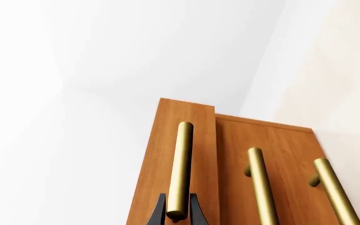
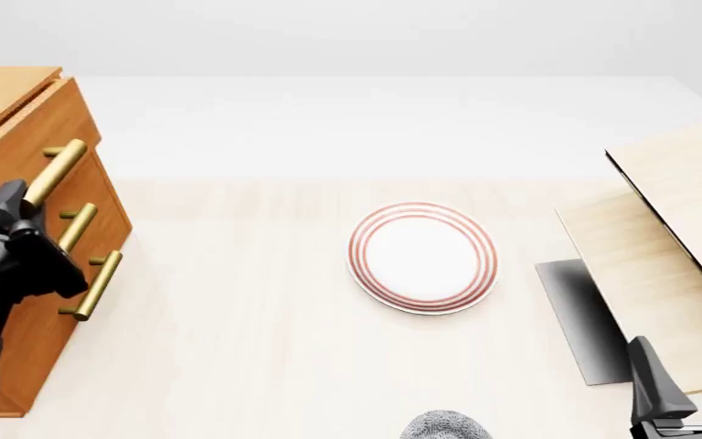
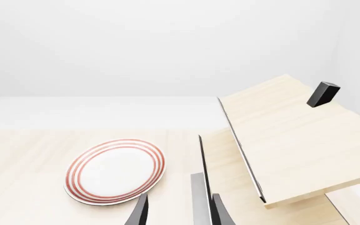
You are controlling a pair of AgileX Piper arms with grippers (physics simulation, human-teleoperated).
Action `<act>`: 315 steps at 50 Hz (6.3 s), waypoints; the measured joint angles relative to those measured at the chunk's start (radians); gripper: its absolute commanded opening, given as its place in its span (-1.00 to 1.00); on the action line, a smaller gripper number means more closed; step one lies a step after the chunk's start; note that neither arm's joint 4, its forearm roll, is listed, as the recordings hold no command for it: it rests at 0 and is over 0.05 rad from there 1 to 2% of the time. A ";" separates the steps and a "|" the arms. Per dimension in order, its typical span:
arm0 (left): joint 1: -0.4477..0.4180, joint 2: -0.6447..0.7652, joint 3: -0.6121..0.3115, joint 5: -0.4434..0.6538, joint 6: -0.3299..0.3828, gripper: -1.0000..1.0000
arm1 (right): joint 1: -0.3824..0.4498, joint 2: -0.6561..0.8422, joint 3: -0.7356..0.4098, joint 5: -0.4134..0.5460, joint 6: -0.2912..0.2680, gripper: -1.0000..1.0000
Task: Open the top drawer of the cabinet and put the bowl in it.
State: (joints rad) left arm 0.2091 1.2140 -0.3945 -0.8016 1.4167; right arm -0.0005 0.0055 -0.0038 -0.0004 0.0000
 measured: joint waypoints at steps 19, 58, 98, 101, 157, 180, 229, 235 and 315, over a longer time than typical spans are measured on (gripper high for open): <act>-0.047 -0.001 0.009 -0.015 0.012 -1.00 | 0.000 0.000 0.000 0.000 0.000 1.00; -0.145 0.023 0.011 -0.055 0.051 -1.00 | 0.000 0.000 0.000 0.000 0.000 1.00; -0.209 -0.042 0.006 0.047 0.049 -1.00 | 0.000 0.000 0.000 0.000 0.000 1.00; -0.213 -0.057 0.009 0.065 0.046 -1.00 | 0.000 0.000 0.000 0.000 0.000 1.00; -0.350 -0.180 0.103 0.067 0.061 1.00 | 0.000 0.000 0.000 0.000 0.000 1.00; -0.482 -0.529 0.092 0.335 0.012 1.00 | 0.000 0.000 0.000 0.000 0.000 1.00; -0.303 -0.368 -0.797 1.411 -1.050 1.00 | 0.000 0.000 0.000 0.000 0.000 1.00; -0.270 -0.302 -0.873 1.474 -1.133 1.00 | 0.000 0.000 0.000 0.000 0.000 1.00; -0.194 -0.003 -0.909 1.499 -1.600 1.00 | 0.000 0.000 0.000 0.000 0.000 1.00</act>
State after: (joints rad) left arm 0.0149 1.2109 -1.3030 0.6977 -0.1832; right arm -0.0005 0.0054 -0.0038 -0.0005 0.0000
